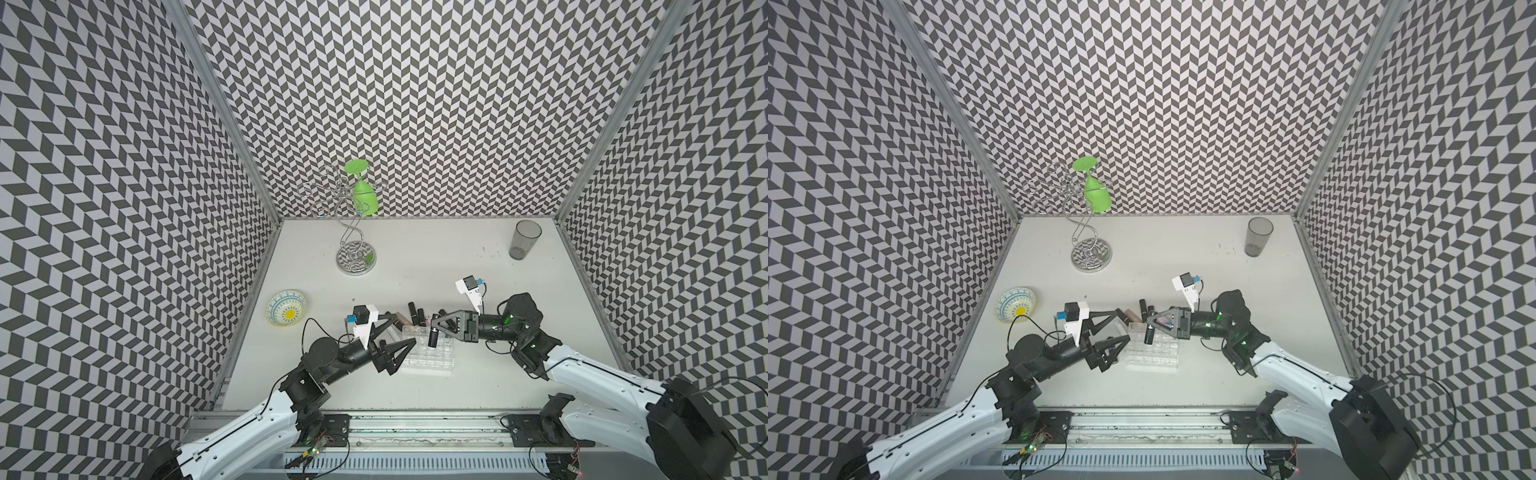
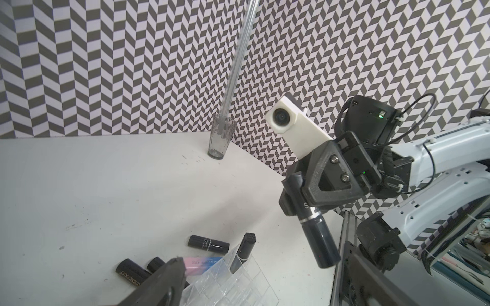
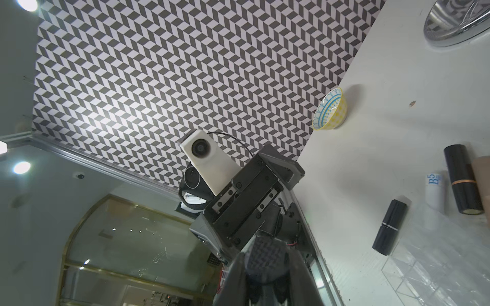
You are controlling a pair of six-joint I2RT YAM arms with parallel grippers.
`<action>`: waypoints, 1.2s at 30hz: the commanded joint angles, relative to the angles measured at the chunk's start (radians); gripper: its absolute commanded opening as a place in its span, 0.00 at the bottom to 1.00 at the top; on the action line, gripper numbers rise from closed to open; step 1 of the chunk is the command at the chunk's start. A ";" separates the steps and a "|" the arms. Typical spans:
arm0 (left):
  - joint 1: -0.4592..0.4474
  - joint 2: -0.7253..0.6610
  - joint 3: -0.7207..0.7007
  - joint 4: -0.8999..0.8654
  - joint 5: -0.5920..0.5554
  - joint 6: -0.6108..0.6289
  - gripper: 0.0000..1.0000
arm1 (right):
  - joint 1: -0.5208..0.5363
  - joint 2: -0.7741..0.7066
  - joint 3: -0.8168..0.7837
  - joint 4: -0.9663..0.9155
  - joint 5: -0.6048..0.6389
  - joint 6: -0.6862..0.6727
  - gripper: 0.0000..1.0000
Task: Arrange the lipsticks in the organizer
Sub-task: Place the lipstick in the storage box.
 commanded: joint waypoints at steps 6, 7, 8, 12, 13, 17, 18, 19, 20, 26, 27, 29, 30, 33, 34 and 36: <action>0.003 -0.014 -0.013 -0.013 0.021 0.049 1.00 | 0.000 0.033 0.001 0.232 -0.072 0.148 0.00; 0.004 -0.003 -0.011 -0.008 0.032 0.047 1.00 | 0.000 0.048 -0.025 0.357 -0.086 0.233 0.00; 0.003 0.007 -0.011 -0.001 0.044 0.045 1.00 | 0.001 0.061 -0.047 0.467 -0.093 0.311 0.00; 0.003 0.024 -0.024 0.044 0.095 0.045 1.00 | 0.024 0.163 -0.089 0.948 -0.100 0.615 0.00; 0.003 0.020 -0.030 0.054 0.102 0.048 0.99 | 0.031 0.191 -0.081 1.029 -0.105 0.648 0.00; 0.003 0.016 -0.044 0.052 0.091 0.064 1.00 | 0.043 0.266 -0.060 1.149 -0.095 0.709 0.00; 0.004 0.013 -0.044 0.043 0.087 0.070 1.00 | 0.043 0.281 -0.054 1.167 -0.092 0.714 0.00; 0.003 0.012 -0.043 0.033 0.082 0.076 1.00 | 0.043 0.293 -0.047 1.189 -0.089 0.708 0.00; 0.004 0.009 -0.041 0.024 0.077 0.079 1.00 | 0.043 0.297 -0.038 1.183 -0.095 0.687 0.00; 0.004 -0.013 -0.054 0.006 0.038 0.085 0.99 | 0.040 0.230 -0.009 0.826 -0.076 0.434 0.00; 0.004 -0.013 -0.055 0.008 0.039 0.085 1.00 | 0.040 0.216 -0.005 0.789 -0.072 0.408 0.00; 0.003 -0.013 -0.057 0.007 0.040 0.085 1.00 | 0.040 0.178 0.006 0.694 -0.053 0.333 0.00; 0.003 -0.012 -0.057 0.009 0.038 0.085 1.00 | 0.041 0.140 0.019 0.568 -0.035 0.252 0.00; 0.004 -0.006 -0.055 0.011 0.037 0.089 1.00 | 0.041 0.043 0.065 0.228 0.023 0.056 0.00; 0.004 -0.005 -0.056 0.013 0.038 0.090 1.00 | 0.042 0.018 0.069 0.185 0.046 0.023 0.00; 0.004 0.003 -0.059 0.021 0.038 0.091 1.00 | 0.065 -0.055 0.124 -0.058 0.170 -0.169 0.00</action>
